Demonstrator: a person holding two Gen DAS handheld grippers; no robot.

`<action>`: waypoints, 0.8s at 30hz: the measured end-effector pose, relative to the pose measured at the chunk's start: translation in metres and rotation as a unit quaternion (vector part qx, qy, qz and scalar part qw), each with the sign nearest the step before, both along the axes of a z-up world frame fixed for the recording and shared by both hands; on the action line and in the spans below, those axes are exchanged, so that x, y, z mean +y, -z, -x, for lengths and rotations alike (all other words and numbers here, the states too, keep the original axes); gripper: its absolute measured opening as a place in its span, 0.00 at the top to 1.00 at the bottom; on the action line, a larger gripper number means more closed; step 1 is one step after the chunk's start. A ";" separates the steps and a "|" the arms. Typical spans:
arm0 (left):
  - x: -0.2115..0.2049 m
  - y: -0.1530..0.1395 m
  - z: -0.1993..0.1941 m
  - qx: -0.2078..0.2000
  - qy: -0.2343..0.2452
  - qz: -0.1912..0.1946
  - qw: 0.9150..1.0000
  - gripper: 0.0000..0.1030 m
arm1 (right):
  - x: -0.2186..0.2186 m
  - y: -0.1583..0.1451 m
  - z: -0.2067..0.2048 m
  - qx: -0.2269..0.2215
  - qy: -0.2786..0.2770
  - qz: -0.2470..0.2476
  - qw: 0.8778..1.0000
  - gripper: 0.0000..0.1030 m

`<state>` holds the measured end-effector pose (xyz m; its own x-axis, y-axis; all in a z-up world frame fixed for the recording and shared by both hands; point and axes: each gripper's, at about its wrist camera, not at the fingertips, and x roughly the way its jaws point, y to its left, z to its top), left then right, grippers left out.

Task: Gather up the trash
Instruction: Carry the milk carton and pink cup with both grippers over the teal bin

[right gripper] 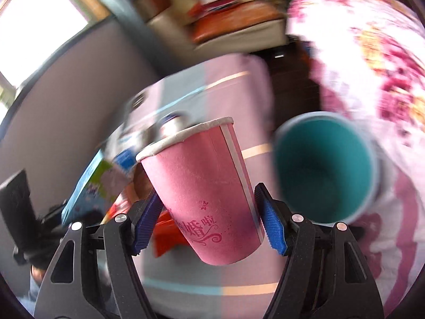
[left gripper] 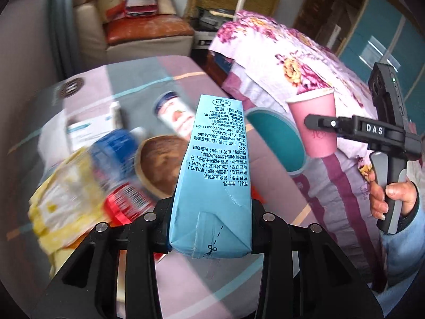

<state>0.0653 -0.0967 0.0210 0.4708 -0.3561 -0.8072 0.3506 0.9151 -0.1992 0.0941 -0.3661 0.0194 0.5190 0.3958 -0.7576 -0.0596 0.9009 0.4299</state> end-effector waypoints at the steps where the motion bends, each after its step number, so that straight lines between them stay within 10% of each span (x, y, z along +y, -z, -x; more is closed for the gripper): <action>1: -0.012 0.002 -0.005 0.003 0.008 -0.002 1.000 0.63 | -0.011 0.002 -0.001 -0.002 0.015 -0.001 1.000 0.36; 15: -0.175 0.062 -0.084 0.068 0.107 -0.050 0.991 0.63 | -0.122 0.050 -0.010 0.017 0.137 -0.026 0.990 0.35; 24: -0.204 0.092 -0.105 0.097 0.108 -0.047 0.988 0.55 | -0.130 0.069 -0.022 0.039 0.142 -0.028 0.989 0.35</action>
<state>0.1702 -0.3010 -0.0714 0.2255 -0.3516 -0.9086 0.5037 0.8404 -0.2002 0.1159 -0.4961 -0.0493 0.5562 0.2857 -0.7804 0.2277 0.8507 0.4737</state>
